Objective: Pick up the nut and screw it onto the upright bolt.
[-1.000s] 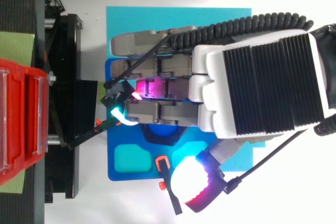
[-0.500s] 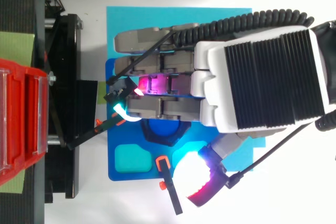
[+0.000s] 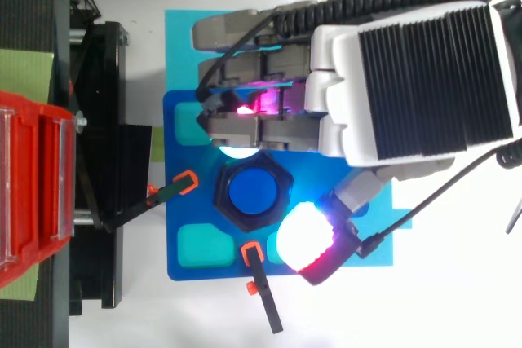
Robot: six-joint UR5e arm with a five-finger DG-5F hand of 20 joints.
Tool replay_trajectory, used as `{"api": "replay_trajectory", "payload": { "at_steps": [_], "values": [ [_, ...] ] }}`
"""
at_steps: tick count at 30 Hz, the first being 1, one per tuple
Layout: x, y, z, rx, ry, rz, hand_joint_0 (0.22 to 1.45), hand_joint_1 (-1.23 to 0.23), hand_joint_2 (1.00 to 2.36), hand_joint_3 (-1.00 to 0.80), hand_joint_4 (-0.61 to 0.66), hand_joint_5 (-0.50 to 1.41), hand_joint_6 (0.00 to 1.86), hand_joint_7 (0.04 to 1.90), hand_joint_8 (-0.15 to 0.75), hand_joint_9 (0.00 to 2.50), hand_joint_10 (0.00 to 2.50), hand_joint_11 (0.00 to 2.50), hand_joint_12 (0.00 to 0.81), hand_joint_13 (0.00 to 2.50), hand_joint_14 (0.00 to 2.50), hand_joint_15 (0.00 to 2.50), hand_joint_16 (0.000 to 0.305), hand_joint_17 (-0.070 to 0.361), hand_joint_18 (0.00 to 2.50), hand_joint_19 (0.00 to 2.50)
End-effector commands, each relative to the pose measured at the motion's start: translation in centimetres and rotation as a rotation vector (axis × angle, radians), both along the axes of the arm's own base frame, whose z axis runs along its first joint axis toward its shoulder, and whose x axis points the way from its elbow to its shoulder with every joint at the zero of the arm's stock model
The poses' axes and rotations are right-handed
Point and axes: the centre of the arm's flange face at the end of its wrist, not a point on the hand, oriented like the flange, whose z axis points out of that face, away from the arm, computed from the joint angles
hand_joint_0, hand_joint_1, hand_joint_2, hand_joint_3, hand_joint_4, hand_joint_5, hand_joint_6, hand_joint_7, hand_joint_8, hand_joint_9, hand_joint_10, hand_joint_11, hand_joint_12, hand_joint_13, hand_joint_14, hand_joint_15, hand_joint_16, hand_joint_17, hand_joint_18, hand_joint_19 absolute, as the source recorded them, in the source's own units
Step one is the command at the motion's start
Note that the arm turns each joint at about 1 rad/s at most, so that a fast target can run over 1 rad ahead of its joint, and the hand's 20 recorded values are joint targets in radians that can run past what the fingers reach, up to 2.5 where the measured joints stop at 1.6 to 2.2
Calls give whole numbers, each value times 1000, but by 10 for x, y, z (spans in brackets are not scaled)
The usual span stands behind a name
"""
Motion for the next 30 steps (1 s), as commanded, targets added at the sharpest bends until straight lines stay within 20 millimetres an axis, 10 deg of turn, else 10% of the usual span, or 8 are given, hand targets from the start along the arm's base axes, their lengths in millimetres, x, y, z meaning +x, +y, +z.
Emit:
{"api": "replay_trajectory", "payload": {
  "at_steps": [1, 9, 20, 30],
  "values": [
    [-2, -6, -1, -5, 4, 2, 552, -242, 1000, -500, 123, 45, 598, 1282, 265, 1252, 0, 1, 200, 764, 0, 0, 15, 34, 394, 0],
    [-4, -20, 3, -5, 3, 5, 549, -232, 1000, -500, 154, 43, 501, 1437, 266, 1311, 0, 49, 199, 784, 0, 0, 14, 31, 430, 0],
    [2, -22, 47, -6, -25, 4, 519, -173, 1000, -500, 210, -116, 502, 685, 232, 947, 0, 0, 242, 573, 0, 0, 23, 52, 226, 0],
    [5, -9, 45, -14, -9, -40, 513, -133, 1000, -500, 219, -105, 502, 669, 223, 863, 0, 0, 255, 486, 0, 0, 27, 60, 150, 0]
  ]
}}
